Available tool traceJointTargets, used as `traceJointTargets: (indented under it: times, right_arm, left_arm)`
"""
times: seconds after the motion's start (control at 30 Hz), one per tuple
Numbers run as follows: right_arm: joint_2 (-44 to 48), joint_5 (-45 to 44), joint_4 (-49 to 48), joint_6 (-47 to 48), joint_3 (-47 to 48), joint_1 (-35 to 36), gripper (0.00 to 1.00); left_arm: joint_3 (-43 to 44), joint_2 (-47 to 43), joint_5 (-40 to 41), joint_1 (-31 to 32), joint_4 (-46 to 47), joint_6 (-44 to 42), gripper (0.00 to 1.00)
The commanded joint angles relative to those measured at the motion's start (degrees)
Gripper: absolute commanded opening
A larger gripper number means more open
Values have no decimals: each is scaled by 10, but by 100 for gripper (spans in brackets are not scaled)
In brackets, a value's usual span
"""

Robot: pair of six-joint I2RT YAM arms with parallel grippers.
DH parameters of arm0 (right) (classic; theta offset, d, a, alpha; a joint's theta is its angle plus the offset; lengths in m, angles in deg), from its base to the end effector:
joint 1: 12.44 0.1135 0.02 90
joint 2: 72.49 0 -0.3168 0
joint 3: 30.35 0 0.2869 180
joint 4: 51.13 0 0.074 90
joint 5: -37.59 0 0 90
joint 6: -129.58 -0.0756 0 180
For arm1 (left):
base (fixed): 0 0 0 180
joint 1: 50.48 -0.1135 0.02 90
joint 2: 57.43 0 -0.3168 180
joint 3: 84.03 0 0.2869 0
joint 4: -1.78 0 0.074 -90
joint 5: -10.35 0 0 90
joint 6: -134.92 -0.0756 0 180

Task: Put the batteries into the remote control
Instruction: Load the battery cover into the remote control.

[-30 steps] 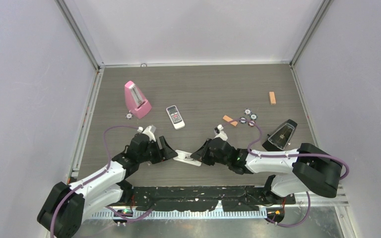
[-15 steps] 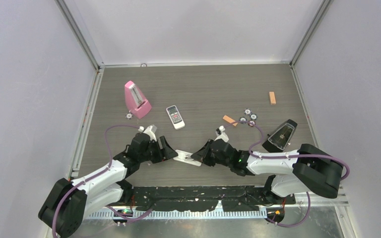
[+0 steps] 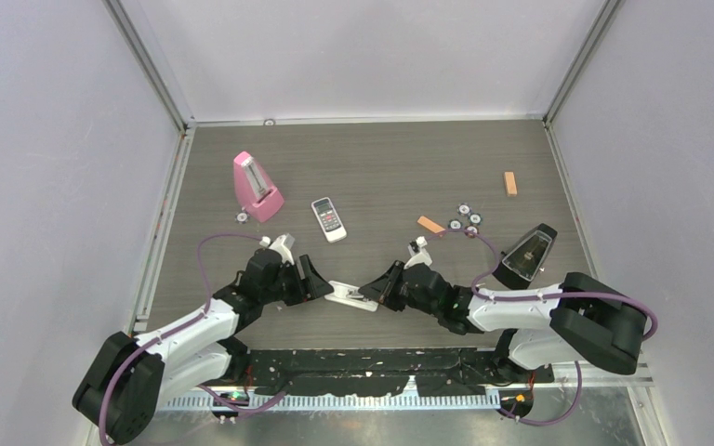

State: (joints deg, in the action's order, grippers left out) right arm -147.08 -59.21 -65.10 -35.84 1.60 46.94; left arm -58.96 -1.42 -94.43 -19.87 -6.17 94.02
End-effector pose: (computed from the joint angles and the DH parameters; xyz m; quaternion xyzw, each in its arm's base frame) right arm 0.1491 0.2344 0.1531 0.1497 0.8460 0.4504 0.2427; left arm 0.1653 -0.1202 0.1363 -0.0890 0.8920 -0.3632 0.2540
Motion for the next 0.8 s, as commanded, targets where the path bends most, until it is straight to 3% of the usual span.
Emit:
traceJointTargets:
  times: [0.0,0.33,0.77]
  right_arm:
    - [-4,-14,-53,-3,-6,-3,5]
    - [-58,-4,-100,-34,-18,-5,5]
    - [-6,-32,-28,-21,-27,-6,5]
  left_arm:
    - [-4,-2,4,-3,5,-8,64]
    - [-6,-3,3,-3,5,-8,64]
    - [-6,7,2,-3,13,-8,64]
